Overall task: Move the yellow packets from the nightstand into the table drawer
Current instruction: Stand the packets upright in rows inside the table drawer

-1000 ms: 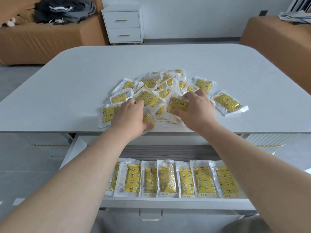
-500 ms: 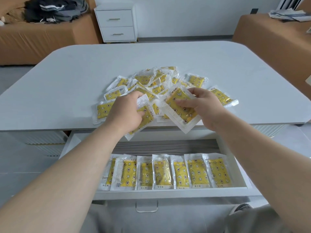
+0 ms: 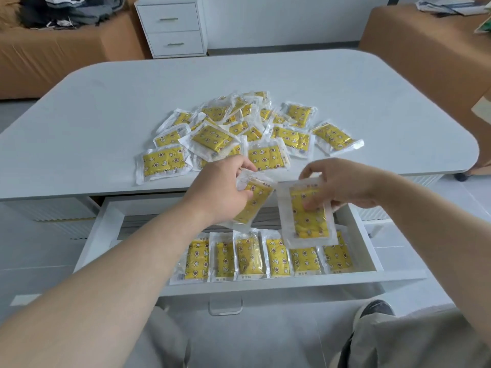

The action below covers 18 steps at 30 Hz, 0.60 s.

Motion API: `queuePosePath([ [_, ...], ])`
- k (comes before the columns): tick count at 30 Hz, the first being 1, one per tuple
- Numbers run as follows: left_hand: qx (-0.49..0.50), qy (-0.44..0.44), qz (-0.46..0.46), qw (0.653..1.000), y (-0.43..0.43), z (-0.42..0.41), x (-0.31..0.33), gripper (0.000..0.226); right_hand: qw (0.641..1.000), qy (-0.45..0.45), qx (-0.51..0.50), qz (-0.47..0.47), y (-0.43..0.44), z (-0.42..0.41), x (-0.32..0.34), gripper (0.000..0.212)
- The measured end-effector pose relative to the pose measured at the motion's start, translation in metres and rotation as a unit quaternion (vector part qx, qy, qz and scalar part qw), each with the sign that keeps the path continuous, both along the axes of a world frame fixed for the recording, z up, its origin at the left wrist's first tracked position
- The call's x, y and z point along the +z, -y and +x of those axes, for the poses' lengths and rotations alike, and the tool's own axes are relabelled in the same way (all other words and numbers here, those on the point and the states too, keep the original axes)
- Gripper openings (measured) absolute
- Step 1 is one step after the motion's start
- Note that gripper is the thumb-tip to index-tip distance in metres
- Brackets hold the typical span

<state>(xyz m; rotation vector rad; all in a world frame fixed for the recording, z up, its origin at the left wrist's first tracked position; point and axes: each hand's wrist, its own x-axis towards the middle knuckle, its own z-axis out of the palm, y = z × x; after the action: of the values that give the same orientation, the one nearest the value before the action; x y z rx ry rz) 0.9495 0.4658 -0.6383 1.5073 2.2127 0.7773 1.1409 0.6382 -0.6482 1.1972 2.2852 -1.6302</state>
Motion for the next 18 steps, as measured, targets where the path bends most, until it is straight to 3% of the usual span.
queuePosePath([
  [5, 0.015, 0.074, -0.046, 0.996, -0.007, 0.014, -0.010, 0.034, 0.973, 0.176, 0.085, 0.121, 0.000, 0.016, -0.022, 0.033],
  [13, 0.041, 0.171, -0.105, 0.979, -0.009, 0.023, -0.025, 0.030, 0.944, 0.251, 0.148, 0.157, 0.006, 0.019, -0.066, 0.031],
  [18, 0.063, 0.224, -0.124, 0.965, -0.013, 0.021, -0.039, 0.032, 0.875, 0.322, 0.213, 0.292, 0.010, 0.023, -0.082, 0.060],
])
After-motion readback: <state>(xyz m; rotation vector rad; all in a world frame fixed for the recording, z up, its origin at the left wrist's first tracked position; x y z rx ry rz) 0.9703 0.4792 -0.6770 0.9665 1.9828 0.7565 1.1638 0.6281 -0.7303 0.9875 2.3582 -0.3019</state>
